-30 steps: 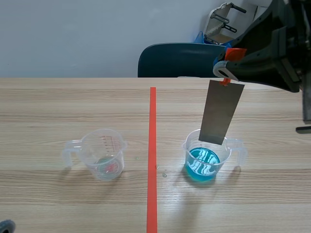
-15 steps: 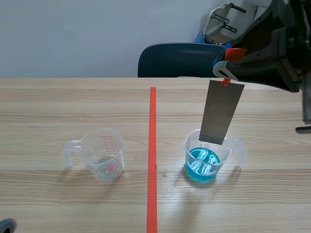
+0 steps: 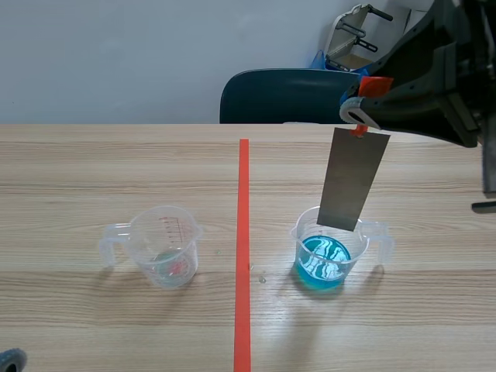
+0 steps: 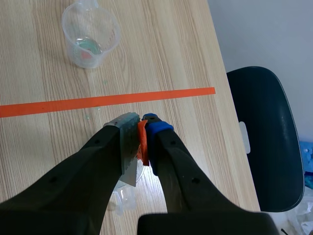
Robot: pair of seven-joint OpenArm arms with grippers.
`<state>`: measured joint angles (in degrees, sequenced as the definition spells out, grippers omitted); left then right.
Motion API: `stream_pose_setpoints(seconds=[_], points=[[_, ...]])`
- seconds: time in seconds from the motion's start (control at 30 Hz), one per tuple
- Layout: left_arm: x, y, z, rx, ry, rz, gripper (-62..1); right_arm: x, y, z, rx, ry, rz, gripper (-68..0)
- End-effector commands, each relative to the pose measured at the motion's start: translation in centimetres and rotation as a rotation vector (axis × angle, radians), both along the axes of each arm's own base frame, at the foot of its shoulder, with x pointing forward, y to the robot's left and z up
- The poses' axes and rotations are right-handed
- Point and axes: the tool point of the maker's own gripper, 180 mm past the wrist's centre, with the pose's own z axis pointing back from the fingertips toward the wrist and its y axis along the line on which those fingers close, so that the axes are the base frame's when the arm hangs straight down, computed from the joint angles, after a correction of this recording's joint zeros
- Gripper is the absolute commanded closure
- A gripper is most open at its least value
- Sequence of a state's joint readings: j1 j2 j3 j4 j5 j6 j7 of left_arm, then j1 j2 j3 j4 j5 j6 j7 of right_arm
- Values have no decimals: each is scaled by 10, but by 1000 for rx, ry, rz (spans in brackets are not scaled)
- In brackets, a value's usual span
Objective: Do the redox reaction experiment
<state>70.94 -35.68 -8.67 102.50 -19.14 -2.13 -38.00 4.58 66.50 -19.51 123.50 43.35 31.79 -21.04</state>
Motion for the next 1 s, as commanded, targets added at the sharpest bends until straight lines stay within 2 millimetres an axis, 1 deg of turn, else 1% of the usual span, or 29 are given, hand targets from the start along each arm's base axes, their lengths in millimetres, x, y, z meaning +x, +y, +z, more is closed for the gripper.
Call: stream_pose_setpoints(seconds=[0.0,0.4,0.63,0.67,0.7,0.83,0.87,0.9,0.93,0.97], points=[[1,-2,5,-13,-17,2,-623,3,0,9,7,-28,2,-6],[0,-1,-2,5,20,4,-623,3,0,9,7,-28,2,-6],[0,-1,-2,4,19,4,-623,3,0,9,7,-28,2,-6],[0,-1,-2,4,19,3,-601,3,0,9,7,-28,2,-6],[0,-1,-2,5,19,3,-532,3,0,9,7,-28,2,-6],[-1,-1,-3,7,24,3,-174,3,0,9,7,-28,2,-6],[-1,-1,-3,7,24,3,-110,3,0,9,7,-28,2,-6],[0,-1,-3,7,23,3,-65,3,0,9,7,-28,2,-6],[0,-2,-3,9,19,0,-39,3,0,9,7,-28,2,-6],[2,-2,-2,12,11,-4,-34,3,0,9,7,-28,2,-6]])
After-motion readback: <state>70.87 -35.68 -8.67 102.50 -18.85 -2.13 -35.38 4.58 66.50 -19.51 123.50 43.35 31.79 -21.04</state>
